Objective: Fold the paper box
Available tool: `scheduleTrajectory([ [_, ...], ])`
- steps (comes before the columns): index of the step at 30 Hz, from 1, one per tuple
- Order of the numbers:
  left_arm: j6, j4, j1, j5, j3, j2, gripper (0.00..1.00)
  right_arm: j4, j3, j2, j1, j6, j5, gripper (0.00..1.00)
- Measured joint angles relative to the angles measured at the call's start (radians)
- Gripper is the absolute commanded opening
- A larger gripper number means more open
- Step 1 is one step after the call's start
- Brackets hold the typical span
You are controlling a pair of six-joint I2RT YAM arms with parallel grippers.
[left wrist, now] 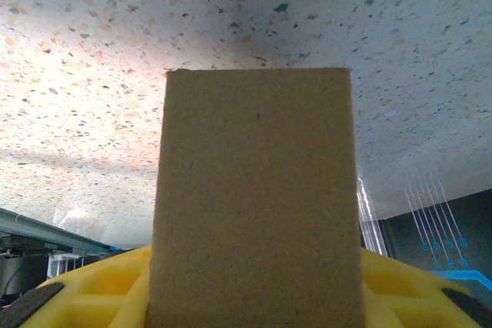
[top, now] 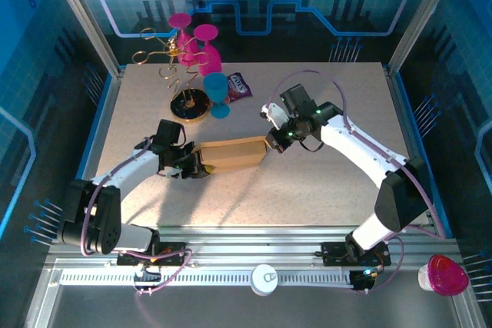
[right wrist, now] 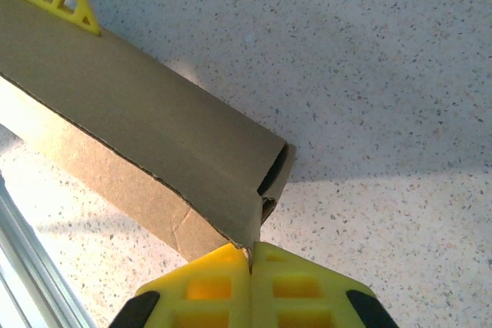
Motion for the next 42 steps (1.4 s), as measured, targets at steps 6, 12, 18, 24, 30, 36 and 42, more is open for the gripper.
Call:
scheduleTrajectory([
  [6, -0.010, 0.051, 0.001, 0.016, -0.010, 0.024, 0.37, 0.094, -0.077, -0.049, 0.018, 0.175, 0.049, 0.00],
  [12, -0.010, 0.100, 0.004, 0.035, -0.014, 0.060, 0.42, 0.167, -0.110, -0.058, 0.026, 0.328, 0.083, 0.00],
  [18, -0.010, 0.159, 0.006, 0.043, -0.025, 0.089, 0.48, 0.186, -0.110, -0.055, 0.032, 0.393, 0.107, 0.00],
  [24, -0.010, 0.203, 0.015, 0.047, -0.046, 0.109, 0.48, 0.209, -0.110, -0.045, 0.048, 0.411, 0.140, 0.00],
  [30, -0.010, 0.224, 0.026, 0.064, -0.052, 0.127, 0.40, 0.238, -0.119, -0.042, 0.073, 0.418, 0.187, 0.00],
  [36, -0.011, 0.236, 0.035, 0.080, -0.052, 0.143, 0.38, 0.283, -0.149, -0.053, 0.109, 0.433, 0.267, 0.00],
  [42, -0.011, 0.255, 0.037, 0.091, -0.052, 0.156, 0.37, 0.322, -0.183, -0.068, 0.137, 0.449, 0.333, 0.00],
])
